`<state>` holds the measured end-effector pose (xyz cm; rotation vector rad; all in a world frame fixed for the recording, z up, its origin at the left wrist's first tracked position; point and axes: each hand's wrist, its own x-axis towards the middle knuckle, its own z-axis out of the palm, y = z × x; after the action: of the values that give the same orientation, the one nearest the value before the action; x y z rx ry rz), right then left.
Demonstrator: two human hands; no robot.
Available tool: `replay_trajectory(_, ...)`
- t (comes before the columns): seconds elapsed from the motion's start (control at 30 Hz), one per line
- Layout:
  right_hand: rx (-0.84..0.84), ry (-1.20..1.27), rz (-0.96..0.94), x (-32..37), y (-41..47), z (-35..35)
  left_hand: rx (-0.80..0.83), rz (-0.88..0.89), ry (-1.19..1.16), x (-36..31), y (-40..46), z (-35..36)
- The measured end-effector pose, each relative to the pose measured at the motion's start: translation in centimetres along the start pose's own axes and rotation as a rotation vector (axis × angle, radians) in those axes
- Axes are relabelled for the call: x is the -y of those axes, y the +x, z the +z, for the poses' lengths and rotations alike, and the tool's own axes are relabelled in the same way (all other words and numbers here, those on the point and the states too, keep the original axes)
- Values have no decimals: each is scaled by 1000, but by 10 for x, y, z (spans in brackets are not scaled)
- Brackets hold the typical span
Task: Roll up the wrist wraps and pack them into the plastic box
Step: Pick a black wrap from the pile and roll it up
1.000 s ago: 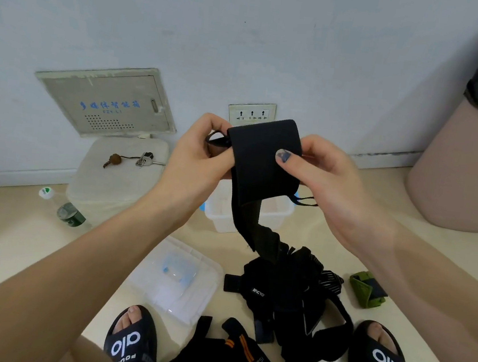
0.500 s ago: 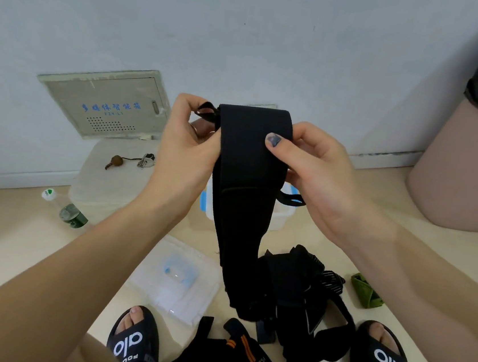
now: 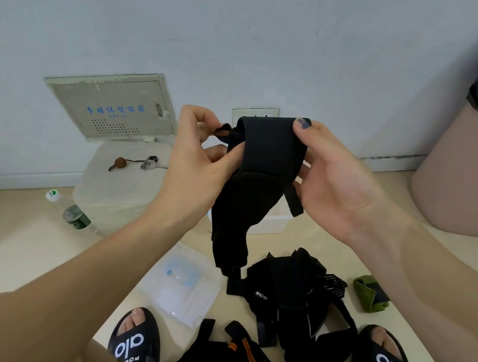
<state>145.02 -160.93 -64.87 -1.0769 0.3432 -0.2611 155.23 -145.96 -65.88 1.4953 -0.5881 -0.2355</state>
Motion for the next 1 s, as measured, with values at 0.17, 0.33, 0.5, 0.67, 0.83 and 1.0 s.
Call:
replay_trajectory(0.17, 40, 161, 117, 1, 0, -3, 21, 13, 14, 0, -1, 0)
replay_trajectory(0.33, 52, 173, 138, 1, 1, -5, 24, 35, 65, -1, -3, 2)
replay_trajectory(0.5, 70, 129, 123, 1, 0, -3, 9, 48, 103, -1, -2, 1)
replay_trajectory(0.67, 58, -136, -32, -5, -4, -1, 19, 43, 123, -4, -2, 0)
replay_trajectory(0.83, -27, -210, -121, -11, -3, -2, 78, 4, 130, 0, -3, -1)
replay_trajectory(1.0, -48, -202, -141, -13, -1, -5, 115, -97, 116, 3, -2, 1)
